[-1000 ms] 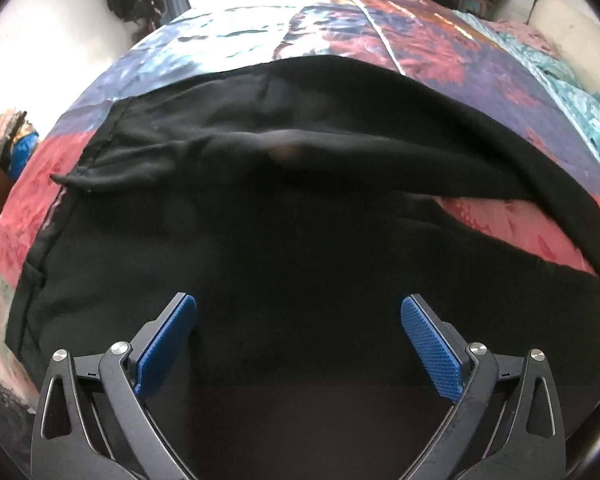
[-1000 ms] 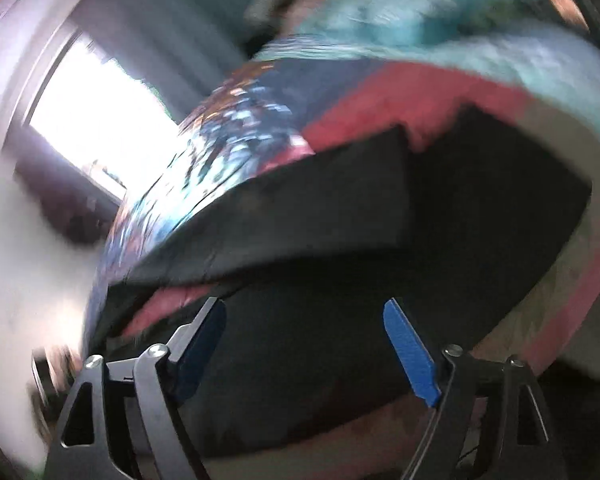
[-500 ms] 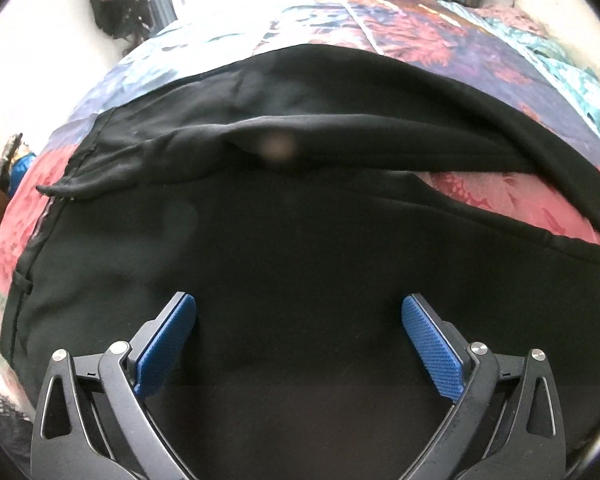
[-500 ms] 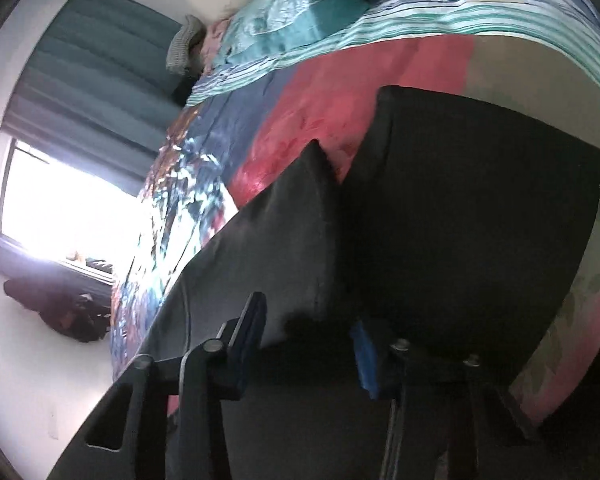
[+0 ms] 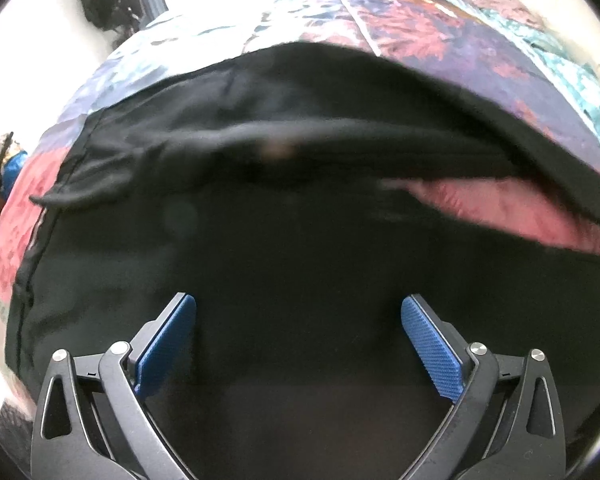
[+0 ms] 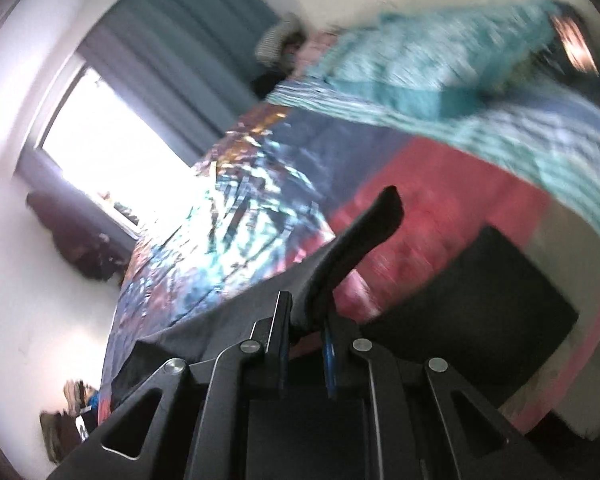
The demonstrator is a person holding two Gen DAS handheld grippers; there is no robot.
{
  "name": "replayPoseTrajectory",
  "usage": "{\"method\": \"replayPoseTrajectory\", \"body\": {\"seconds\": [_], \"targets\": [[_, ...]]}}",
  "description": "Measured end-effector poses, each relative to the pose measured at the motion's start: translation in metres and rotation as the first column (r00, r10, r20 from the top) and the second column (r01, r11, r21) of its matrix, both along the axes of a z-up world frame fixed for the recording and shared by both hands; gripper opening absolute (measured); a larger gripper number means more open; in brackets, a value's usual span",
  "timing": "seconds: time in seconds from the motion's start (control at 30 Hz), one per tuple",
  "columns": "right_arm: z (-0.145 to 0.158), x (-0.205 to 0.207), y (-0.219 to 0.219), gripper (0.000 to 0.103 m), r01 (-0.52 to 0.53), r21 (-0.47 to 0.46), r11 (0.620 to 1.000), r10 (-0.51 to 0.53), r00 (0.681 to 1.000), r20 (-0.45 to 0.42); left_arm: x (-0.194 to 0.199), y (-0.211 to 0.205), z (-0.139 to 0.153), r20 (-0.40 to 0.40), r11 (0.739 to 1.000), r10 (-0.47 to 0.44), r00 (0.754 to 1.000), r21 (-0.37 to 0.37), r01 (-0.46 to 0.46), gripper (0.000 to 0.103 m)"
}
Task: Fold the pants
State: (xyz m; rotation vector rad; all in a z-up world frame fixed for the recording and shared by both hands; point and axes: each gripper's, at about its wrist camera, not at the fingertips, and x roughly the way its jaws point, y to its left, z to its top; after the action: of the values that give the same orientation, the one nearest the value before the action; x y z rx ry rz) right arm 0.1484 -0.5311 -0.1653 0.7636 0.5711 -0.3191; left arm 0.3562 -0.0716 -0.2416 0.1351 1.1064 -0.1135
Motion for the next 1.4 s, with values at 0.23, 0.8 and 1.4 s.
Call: {"method": "replayPoseTrajectory", "body": {"seconds": [0.23,0.8,1.4], "targets": [[0.048,0.007,0.017,0.014,-0.071,-0.056,0.996,0.075,0.994,0.076,0.064,0.005,0.037,-0.046,0.970,0.050,0.998,-0.234,-0.059,0.102],[0.101,-0.016,0.039,0.013,-0.152,-0.146,0.978,0.170,0.978,0.124,0.206,-0.023,0.001,-0.285,0.890,0.135,0.949,-0.385,-0.242,0.091],[0.076,0.001,-0.021,0.013,-0.182,-0.098,0.978,0.189,0.979,0.073,0.032,0.094,0.148,0.100,0.827,0.238,0.966,-0.542,-0.148,0.012]]}}
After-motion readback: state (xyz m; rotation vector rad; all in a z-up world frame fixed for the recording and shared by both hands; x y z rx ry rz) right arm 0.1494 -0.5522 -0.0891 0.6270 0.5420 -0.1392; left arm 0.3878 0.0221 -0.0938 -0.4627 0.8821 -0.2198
